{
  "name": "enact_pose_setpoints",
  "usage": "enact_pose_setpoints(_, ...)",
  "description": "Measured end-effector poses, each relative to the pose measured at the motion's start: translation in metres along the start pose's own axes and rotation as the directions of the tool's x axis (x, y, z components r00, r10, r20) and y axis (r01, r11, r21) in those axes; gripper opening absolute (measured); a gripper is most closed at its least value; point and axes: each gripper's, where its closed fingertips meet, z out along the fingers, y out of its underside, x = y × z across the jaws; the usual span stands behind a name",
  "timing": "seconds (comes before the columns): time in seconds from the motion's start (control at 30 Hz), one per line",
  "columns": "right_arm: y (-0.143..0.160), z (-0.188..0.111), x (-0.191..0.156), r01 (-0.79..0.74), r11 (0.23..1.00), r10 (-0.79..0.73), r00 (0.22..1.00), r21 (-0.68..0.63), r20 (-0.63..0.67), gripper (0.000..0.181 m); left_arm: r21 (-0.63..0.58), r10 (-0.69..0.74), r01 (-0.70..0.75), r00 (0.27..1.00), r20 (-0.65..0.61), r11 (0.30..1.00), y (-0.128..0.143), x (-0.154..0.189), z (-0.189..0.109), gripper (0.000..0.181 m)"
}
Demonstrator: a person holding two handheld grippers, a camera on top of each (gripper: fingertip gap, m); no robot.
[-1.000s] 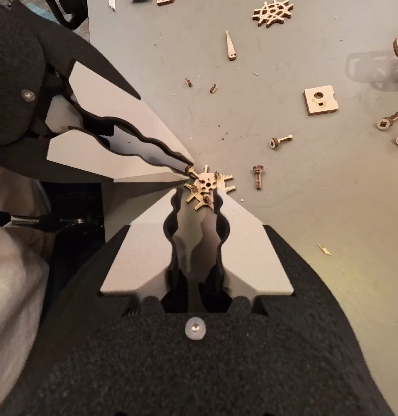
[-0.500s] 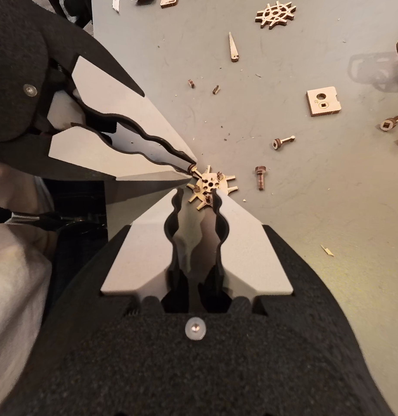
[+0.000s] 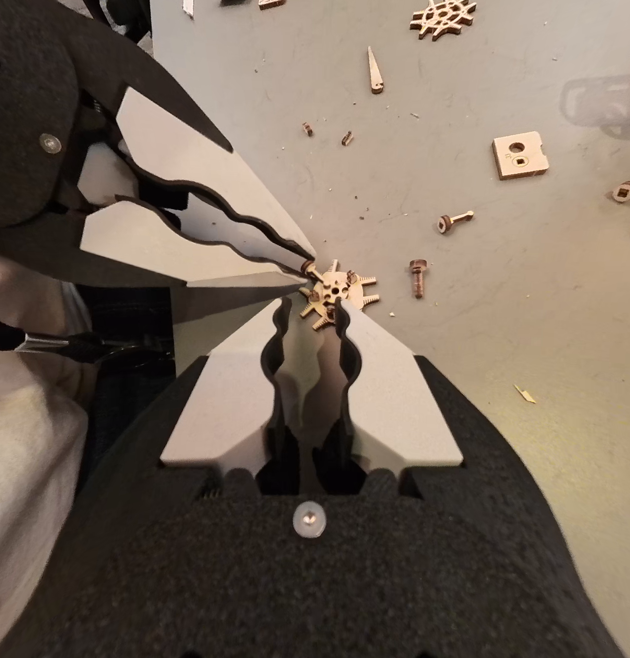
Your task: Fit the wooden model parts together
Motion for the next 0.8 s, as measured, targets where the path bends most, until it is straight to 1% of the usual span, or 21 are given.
enact_pose_setpoints(0.33,0.000,0.000,0.000,-0.001,1.000,0.001,1.000,0.001,0.001,0.024,-0.013,0.019,-0.019,1.000,0.005,1.000,0.002,0.002,0.001,0.006)
enact_pose_setpoints(0.43,-0.008,-0.004,0.000,0.022,0.998,-0.021,1.000,0.051,-0.015,0.020,-0.015,0.021,-0.021,1.000,0.007,1.000,0.002,0.002,0.001,0.007)
enact_pose_setpoints(0.5,-0.015,-0.005,-0.004,0.036,0.995,-0.036,0.999,0.093,0.000,0.019,-0.016,0.021,-0.020,1.000,0.006,1.000,0.002,0.002,0.001,0.006)
enact_pose_setpoints(0.57,-0.014,-0.001,-0.006,0.028,0.997,-0.029,0.999,0.073,0.019,0.018,-0.017,0.020,-0.020,1.000,0.005,1.000,0.002,0.001,0.001,0.007)
enact_pose_setpoints(0.67,-0.011,0.004,-0.004,0.043,0.998,-0.042,0.999,0.038,-0.006,0.010,-0.019,0.023,-0.023,1.000,0.008,1.000,0.003,0.001,0.001,0.007)
enact_pose_setpoints(0.8,-0.013,0.005,0.001,0.055,0.998,-0.053,0.998,0.042,-0.042,0.000,-0.018,0.027,-0.027,1.000,0.009,0.999,0.002,0.001,0.001,0.006)
